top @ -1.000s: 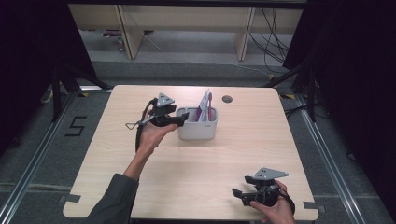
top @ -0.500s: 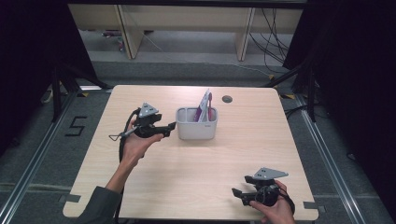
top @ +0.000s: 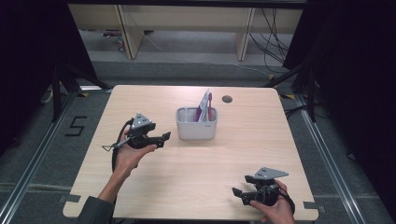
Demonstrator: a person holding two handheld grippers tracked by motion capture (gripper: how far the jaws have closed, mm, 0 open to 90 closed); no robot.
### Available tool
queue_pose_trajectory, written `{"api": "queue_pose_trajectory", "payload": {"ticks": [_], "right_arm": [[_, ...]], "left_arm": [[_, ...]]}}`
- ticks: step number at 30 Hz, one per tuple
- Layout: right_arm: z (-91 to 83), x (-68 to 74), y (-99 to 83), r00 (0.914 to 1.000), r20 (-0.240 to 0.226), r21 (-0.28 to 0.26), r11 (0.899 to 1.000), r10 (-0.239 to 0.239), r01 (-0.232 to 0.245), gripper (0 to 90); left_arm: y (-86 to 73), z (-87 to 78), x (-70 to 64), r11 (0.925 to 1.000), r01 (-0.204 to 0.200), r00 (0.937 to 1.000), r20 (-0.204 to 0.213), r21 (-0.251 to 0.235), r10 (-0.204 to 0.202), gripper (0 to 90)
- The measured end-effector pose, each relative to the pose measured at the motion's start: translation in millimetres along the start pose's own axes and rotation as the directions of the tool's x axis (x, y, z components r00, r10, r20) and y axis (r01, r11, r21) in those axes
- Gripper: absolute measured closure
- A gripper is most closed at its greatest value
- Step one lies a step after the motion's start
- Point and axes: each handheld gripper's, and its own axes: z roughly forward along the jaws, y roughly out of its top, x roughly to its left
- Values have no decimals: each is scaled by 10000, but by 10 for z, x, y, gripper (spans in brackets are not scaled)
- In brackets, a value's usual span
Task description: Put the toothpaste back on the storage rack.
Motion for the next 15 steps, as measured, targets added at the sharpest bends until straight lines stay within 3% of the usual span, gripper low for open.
{"api": "queue_pose_trajectory", "payload": {"ticks": [1,8,15], "right_arm": [[8,8,-3,9998,-159,-6,9999,145,-145,270],[12,-2,-2,9999,-91,-86,9999,-63,62,270],[13,4,-4,9999,-164,-68,10000,33,-34,270]], "left_arm": [[-16,-4,1,9999,100,9999,14,-16,-100,273],[-100,-45,17,9999,143,9999,63,6,-143,254],[-186,-51,24,10000,54,9999,129,30,-55,225]]}}
